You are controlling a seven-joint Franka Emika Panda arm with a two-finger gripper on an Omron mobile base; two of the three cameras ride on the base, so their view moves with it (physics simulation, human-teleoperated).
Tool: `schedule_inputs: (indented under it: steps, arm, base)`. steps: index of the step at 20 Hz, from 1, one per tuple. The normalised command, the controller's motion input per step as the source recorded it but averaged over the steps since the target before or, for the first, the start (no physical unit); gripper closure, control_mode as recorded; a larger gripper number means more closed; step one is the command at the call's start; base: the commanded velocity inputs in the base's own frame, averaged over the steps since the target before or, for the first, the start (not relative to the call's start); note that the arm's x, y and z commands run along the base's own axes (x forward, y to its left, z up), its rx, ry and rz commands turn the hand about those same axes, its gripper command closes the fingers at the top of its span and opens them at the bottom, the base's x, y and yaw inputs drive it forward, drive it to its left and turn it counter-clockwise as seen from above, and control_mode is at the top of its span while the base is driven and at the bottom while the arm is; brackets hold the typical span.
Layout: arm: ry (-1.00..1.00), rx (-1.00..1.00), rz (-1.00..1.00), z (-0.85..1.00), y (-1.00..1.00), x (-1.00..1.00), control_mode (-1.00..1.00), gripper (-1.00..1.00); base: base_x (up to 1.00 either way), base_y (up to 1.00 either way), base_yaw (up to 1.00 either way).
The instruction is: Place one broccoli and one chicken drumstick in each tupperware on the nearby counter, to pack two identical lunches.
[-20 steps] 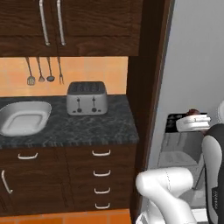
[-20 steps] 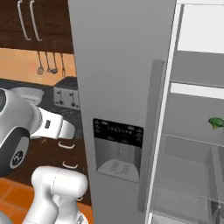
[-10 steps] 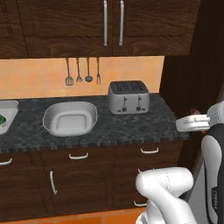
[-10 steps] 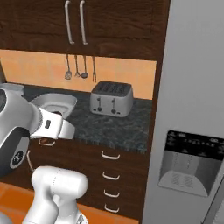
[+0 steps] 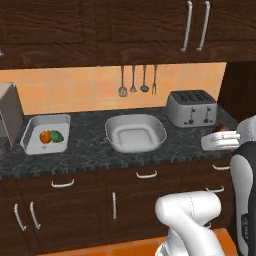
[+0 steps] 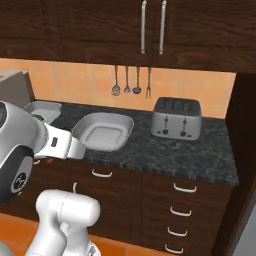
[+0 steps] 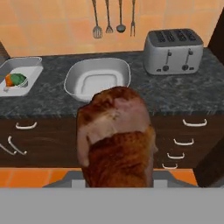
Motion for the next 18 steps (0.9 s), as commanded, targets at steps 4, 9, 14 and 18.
schedule_inputs:
  steps: [4, 9, 14, 18]
  arm:
    - [0.00, 0.00, 0.00, 0.00, 0.00, 0.00, 1.00, 1.00]
    - [0.00, 0.00, 0.00, 0.00, 0.00, 0.00, 1.00, 1.00]
    - [0.05, 0.02, -0.04, -0.13, -0.48, 0.39, -1.00, 1.00]
    - [0.06, 0.16, 0.00, -0.25, -0.88, 0.69, -1.00, 1.00]
  base:
    - [0.32, 1.00, -0.02]
    - [0.33, 0.78, -0.01]
    - [0.00, 0.00, 0.00]
    - [0.00, 0.00, 0.00]
